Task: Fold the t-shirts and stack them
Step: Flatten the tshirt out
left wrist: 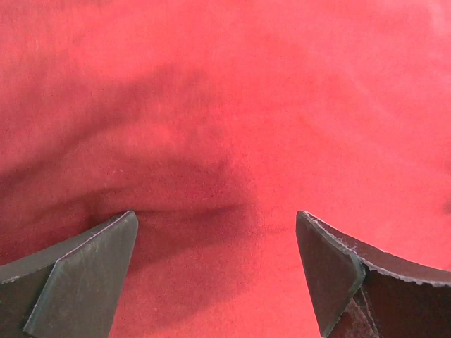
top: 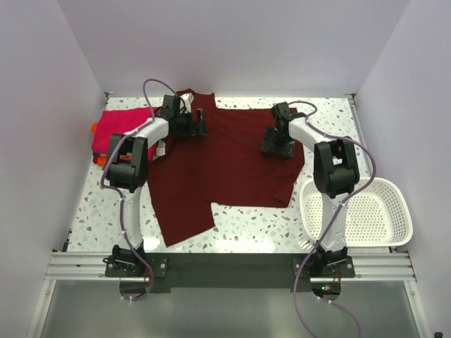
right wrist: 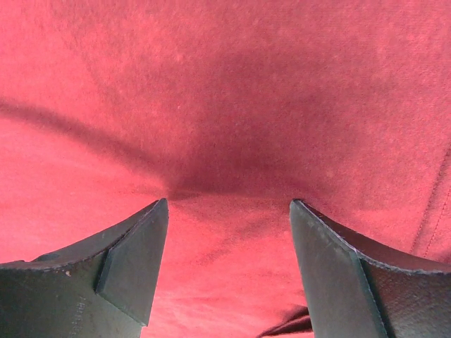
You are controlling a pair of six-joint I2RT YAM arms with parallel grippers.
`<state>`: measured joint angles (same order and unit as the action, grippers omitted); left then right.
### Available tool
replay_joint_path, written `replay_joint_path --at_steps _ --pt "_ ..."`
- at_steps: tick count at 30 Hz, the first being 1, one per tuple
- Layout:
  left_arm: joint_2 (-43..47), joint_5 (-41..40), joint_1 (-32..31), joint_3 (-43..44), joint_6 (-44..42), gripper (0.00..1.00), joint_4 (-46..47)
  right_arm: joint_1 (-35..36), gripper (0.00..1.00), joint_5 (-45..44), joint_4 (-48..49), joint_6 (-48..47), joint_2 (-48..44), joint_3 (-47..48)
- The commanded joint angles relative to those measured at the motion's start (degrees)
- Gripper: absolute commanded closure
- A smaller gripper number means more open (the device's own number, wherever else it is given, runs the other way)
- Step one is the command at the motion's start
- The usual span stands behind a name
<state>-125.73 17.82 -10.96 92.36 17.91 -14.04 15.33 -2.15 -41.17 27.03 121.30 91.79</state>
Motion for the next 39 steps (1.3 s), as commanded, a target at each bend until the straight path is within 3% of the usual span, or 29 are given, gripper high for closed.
replay_joint_path --at_steps 1,9,16,19,24,30,34,39 --pt "-5.04 0.63 -0.38 5.28 -1.39 0.00 -1.33 -1.62 0.26 -3.12 -2.95 -0.04 4.12 2.59" --pt "-12.87 1.86 -0.38 18.55 -1.21 0.00 -4.59 -2.85 0.26 -0.67 -5.24 -1.10 7.46 8.58" --pt "-4.01 -0.05 -2.83 13.83 -2.35 0.00 -3.45 -2.76 0.25 6.89 -3.66 -3.56 5.54 11.48" --pt "6.08 -5.31 -3.80 5.58 -0.61 0.00 -2.31 -2.85 0.25 8.21 -2.96 -4.26 1.94 11.40" --pt "29.02 -14.64 -5.38 -16.83 2.83 0.00 2.00 -2.76 0.25 9.09 -1.90 -5.32 -4.65 8.42" --pt "45.91 -34.13 -7.84 -32.92 14.67 0.00 -16.58 -2.76 0.25 11.99 -0.85 -5.14 -12.74 -0.97" --pt "51.72 -37.42 -10.74 -41.19 26.61 0.00 -25.40 -2.59 0.25 14.63 1.09 -3.74 -18.28 -7.30" --pt "56.03 -38.57 -15.40 -47.79 35.34 0.00 -32.26 -2.50 0.25 16.48 1.62 -3.21 -24.34 -12.68"
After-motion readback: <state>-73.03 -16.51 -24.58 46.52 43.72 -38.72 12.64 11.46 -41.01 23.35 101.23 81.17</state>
